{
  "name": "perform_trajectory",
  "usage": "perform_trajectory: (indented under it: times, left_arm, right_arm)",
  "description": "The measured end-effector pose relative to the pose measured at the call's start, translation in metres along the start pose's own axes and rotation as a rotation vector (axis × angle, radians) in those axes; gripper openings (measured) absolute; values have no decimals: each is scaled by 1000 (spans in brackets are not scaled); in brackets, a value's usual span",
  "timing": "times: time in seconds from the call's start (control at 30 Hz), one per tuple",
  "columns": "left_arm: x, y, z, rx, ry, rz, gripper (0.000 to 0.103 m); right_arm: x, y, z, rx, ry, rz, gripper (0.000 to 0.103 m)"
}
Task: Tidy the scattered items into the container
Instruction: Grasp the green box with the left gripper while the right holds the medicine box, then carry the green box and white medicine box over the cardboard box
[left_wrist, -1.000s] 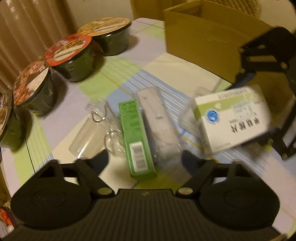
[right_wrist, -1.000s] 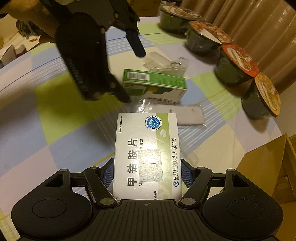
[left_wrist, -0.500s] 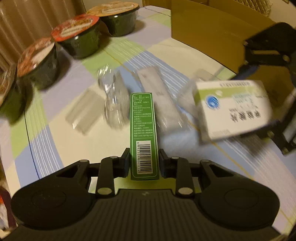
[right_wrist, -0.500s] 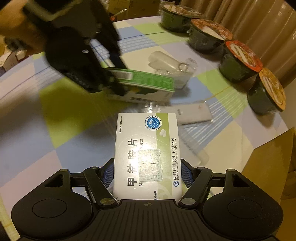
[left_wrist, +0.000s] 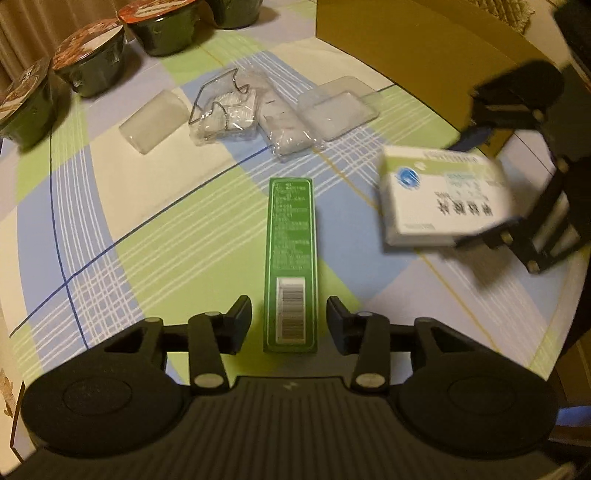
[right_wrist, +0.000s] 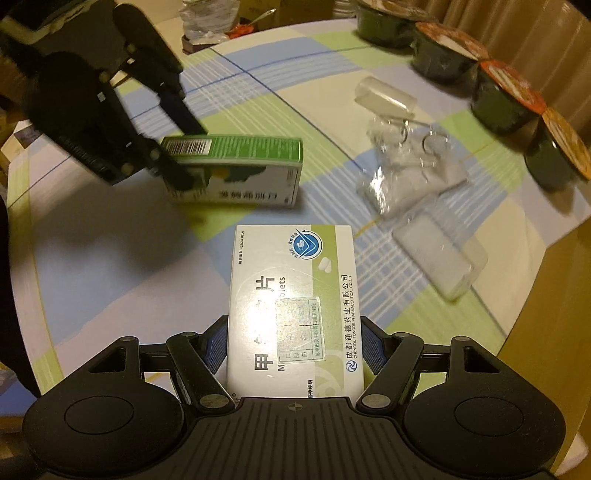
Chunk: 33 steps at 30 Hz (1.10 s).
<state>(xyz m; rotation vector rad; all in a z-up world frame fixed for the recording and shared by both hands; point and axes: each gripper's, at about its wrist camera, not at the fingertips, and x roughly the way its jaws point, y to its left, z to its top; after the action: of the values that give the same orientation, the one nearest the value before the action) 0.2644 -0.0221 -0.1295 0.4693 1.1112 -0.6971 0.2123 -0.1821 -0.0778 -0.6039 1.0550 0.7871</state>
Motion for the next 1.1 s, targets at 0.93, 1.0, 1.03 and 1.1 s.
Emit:
perform_trajectory:
  times: [0.93,1.0,1.03,1.1]
  left_arm:
    - [-26,-65,-11,-79,10,-45,25]
    - [-32,-73,-13,-82,3,-48,25]
    - [-35,-78,-14,-83,-1,-49,25]
    - [-40,-86,-13,-81,-8,-48,25]
  right_arm:
    - [-44,33,-51,253,-41,-30,73]
    - [-51,35,-56,266,-46,-38,73]
    - [-55,36,-58,273,-50,-42,73]
    - [-63,37,-62,285,-57,-50,73]
